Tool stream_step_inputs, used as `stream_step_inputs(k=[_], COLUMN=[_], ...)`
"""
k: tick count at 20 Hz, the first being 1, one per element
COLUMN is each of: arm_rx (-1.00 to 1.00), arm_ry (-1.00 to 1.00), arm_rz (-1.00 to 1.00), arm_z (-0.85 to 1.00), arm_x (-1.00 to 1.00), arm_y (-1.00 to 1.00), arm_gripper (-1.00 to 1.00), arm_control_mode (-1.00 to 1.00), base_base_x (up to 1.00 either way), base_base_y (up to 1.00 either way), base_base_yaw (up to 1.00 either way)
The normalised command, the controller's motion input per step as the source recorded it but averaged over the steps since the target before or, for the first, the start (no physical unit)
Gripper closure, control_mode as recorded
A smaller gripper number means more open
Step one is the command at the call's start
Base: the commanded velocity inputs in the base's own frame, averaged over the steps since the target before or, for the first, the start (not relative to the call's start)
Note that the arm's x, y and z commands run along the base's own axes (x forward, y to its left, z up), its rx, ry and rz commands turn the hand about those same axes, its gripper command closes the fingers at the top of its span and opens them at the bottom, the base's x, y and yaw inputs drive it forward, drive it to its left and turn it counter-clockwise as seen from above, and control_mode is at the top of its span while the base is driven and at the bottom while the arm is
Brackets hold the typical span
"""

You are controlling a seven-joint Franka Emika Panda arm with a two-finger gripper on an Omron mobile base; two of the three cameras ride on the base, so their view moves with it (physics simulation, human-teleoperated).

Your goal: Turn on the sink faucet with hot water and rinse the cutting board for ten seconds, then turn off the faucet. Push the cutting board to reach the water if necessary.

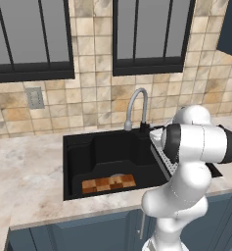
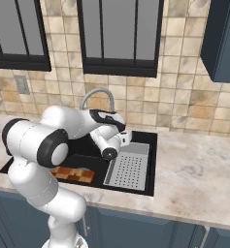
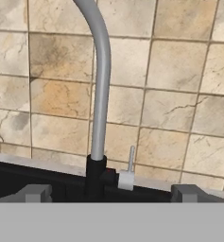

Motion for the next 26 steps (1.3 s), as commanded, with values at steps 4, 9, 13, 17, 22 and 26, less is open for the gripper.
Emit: stream_step_inputs(k=[4, 9, 13, 17, 22, 26], arm_rx=[0.00, 0.00, 0.00, 0.00, 0.00, 0.00], arm_ry=[0.00, 0.00, 0.00, 0.00, 0.00, -0.01], arm_rz=[0.00, 0.00, 0.00, 0.00, 0.00, 0.00], arm_z=[-0.11, -0.15, -0.04, -0.08, -0.12, -0.10], arm_x=[0.11, 0.21, 0.28, 0.25, 0.19, 0.18], arm_y=[-0.01, -0.09, -0.03, 0.00, 0.00, 0.00], arm_gripper=[-1.00, -1.00, -1.00, -1.00, -1.00, -1.00], arm_control_mode=[-1.00, -1.00, -1.00, -1.00, -1.00, -1.00], base_base_x=[0.00, 0.00, 0.00, 0.00, 0.00, 0.00], base_base_y=[0.00, 0.00, 0.00, 0.00, 0.00, 0.00], base_base_yaw=[0.00, 0.00, 0.00, 0.00, 0.00, 0.00])
